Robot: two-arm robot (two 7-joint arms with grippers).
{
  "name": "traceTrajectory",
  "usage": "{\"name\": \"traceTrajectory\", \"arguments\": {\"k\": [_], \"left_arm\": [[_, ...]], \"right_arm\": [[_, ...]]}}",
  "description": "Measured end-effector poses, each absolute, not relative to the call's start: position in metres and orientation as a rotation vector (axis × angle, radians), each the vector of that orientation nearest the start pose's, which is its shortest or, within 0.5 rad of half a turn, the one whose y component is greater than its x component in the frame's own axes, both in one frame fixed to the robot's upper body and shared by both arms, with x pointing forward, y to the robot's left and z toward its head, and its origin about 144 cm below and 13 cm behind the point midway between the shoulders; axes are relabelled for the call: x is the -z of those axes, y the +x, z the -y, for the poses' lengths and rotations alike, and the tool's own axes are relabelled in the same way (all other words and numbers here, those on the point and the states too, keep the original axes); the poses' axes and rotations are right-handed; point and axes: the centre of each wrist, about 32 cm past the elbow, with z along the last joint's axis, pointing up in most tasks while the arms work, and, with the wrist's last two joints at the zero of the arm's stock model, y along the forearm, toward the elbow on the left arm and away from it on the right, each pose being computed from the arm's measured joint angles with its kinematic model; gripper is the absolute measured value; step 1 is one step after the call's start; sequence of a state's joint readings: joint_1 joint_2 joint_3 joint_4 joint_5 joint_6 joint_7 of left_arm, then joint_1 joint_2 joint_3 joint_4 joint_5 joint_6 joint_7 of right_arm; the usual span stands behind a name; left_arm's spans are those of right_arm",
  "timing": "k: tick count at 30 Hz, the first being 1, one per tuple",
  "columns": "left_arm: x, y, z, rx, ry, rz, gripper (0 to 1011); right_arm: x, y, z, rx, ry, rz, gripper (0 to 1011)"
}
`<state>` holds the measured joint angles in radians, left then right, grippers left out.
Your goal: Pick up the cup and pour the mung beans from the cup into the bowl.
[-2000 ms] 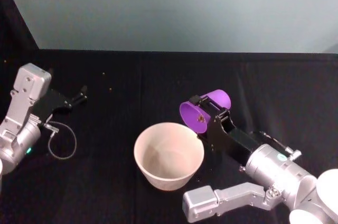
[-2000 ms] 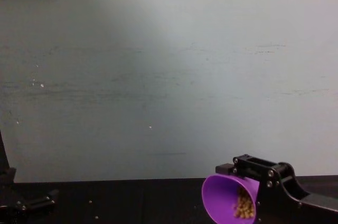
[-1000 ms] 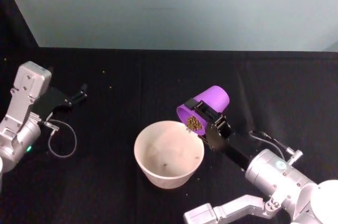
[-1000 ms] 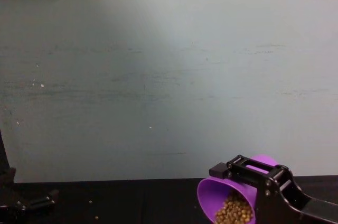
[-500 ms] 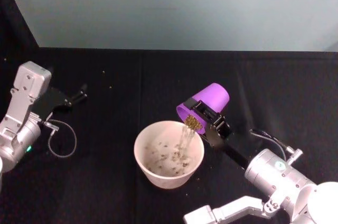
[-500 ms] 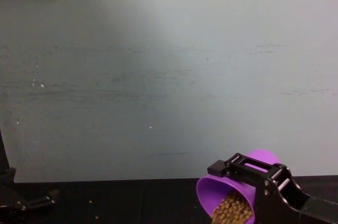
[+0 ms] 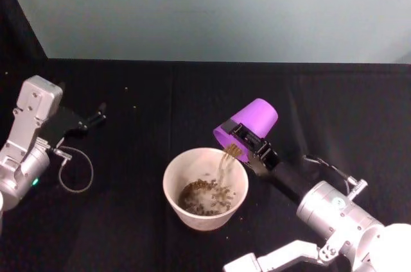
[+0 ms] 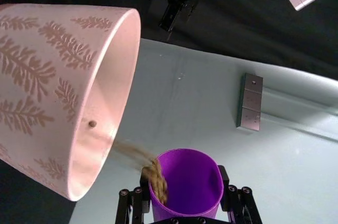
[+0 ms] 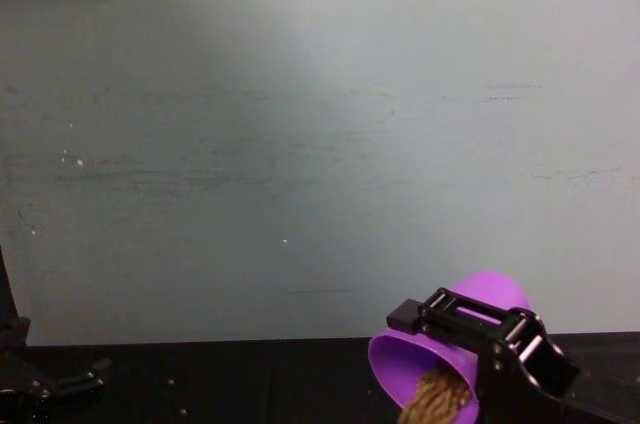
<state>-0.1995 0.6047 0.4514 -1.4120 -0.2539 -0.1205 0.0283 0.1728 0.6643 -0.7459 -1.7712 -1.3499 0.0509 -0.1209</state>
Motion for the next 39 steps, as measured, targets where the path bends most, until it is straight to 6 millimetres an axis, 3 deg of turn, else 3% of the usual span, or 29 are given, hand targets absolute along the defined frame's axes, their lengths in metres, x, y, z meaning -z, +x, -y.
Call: {"name": "traceTrajectory", "arguments": {"k": [23,39], "left_arm": [[-1.140,0.489,-0.310,-1.248,0.305,0.285,1011],[-1.140,0.489,-0.310,-1.248,0.304,0.285,1011]], "right_arm": [[-1.155,0.426,0.198,0.521,-0.919,2.088,726],[-1.155,0.428,0.202,0.575,-0.889,2.023,726]]}}
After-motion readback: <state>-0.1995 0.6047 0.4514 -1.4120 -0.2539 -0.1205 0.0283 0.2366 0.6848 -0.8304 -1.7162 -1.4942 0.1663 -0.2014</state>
